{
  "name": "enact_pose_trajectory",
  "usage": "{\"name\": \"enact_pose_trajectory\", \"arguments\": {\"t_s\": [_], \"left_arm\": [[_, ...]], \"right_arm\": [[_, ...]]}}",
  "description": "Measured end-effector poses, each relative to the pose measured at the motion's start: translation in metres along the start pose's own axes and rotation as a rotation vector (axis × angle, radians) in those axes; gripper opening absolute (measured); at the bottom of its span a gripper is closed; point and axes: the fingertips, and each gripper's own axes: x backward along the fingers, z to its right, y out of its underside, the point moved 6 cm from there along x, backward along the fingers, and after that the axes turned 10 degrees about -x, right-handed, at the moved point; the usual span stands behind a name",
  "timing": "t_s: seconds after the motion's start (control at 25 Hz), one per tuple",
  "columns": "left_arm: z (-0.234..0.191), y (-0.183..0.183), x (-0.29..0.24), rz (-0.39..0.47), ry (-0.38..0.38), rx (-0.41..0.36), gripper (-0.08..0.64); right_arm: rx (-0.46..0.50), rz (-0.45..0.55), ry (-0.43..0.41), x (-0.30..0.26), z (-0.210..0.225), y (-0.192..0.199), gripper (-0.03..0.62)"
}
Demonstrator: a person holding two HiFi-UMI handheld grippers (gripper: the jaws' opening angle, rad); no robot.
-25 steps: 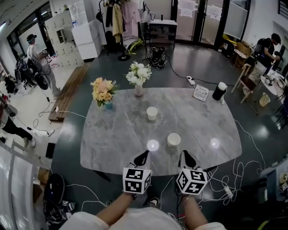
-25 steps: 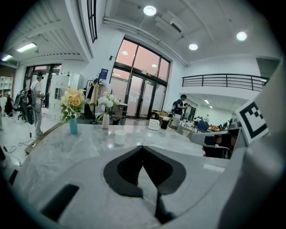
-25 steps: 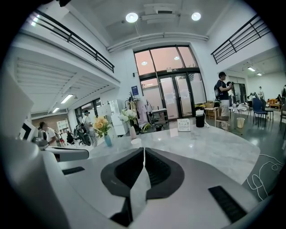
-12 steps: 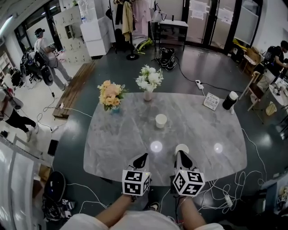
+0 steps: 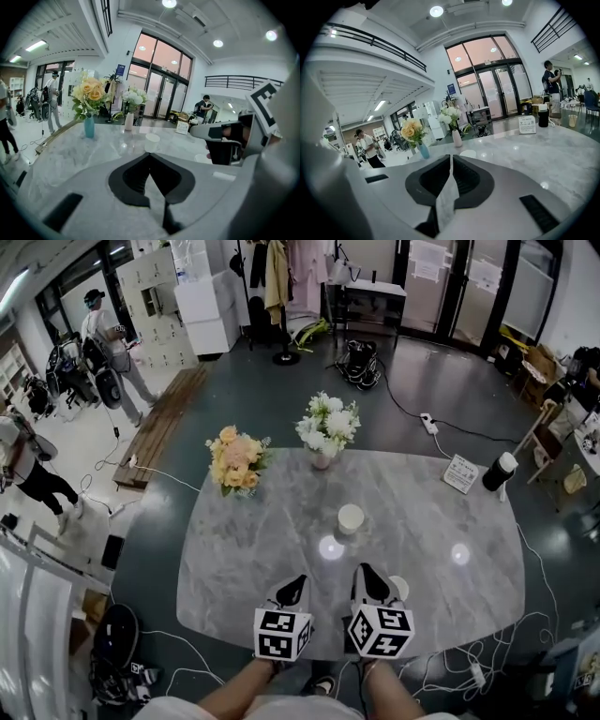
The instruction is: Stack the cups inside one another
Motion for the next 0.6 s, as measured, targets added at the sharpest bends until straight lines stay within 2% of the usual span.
{"name": "enact_pose_trajectory", "arguments": {"t_s": [0.36, 0.6], "left_arm": [[-0.033, 0.001, -0.049, -0.034, -0.004, 0.026, -0.005], [-0.048, 0.005, -0.072, -0.056, -0.005, 0.032, -0.005]], "right_arm": [[-0.024, -0.051, 0.051, -0.062, 0.014, 0.012, 0.020], [-0.054, -0.094, 0.067, -0.094, 0.024, 0.024, 0.066]]}}
